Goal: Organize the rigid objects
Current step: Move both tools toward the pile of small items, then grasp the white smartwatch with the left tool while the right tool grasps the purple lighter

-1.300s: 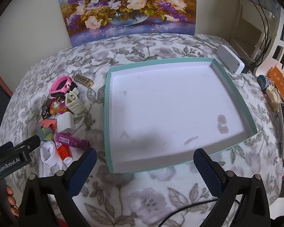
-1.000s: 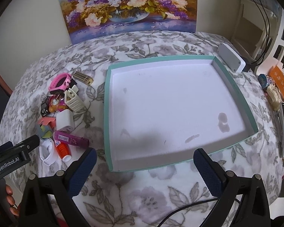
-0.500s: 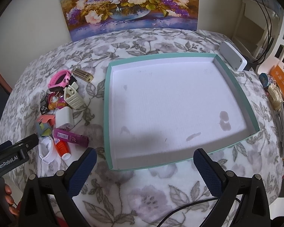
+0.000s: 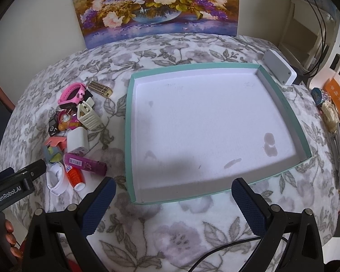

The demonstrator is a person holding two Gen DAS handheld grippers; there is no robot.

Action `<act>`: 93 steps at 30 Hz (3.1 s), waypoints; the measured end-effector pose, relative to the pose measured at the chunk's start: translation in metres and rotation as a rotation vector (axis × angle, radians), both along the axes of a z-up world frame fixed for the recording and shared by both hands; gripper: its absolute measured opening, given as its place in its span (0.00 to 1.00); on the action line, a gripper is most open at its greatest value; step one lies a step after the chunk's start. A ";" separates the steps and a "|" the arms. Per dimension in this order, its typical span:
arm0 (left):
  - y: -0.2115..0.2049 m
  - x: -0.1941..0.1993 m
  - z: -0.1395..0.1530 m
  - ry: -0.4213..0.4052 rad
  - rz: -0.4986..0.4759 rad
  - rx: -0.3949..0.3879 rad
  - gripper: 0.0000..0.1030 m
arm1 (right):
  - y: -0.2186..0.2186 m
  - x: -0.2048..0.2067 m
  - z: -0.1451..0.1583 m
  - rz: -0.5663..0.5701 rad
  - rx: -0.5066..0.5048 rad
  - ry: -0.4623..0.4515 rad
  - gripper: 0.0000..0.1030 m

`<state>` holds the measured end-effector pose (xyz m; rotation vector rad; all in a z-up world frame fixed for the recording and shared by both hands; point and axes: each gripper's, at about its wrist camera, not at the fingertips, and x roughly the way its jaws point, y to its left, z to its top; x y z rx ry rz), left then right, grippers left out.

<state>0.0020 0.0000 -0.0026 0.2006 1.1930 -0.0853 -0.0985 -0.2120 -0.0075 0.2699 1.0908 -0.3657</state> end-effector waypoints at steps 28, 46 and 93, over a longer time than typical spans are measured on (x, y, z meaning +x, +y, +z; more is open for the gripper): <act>0.048 0.031 0.000 0.023 0.122 -0.146 1.00 | 0.021 0.020 0.029 0.021 0.082 -0.137 1.00; 0.032 0.029 -0.062 0.204 0.038 -0.075 0.93 | 0.054 0.055 -0.014 0.056 0.166 0.006 1.00; 0.077 0.034 -0.082 0.229 0.180 -0.217 0.13 | 0.093 0.105 -0.074 -0.007 0.241 0.109 0.90</act>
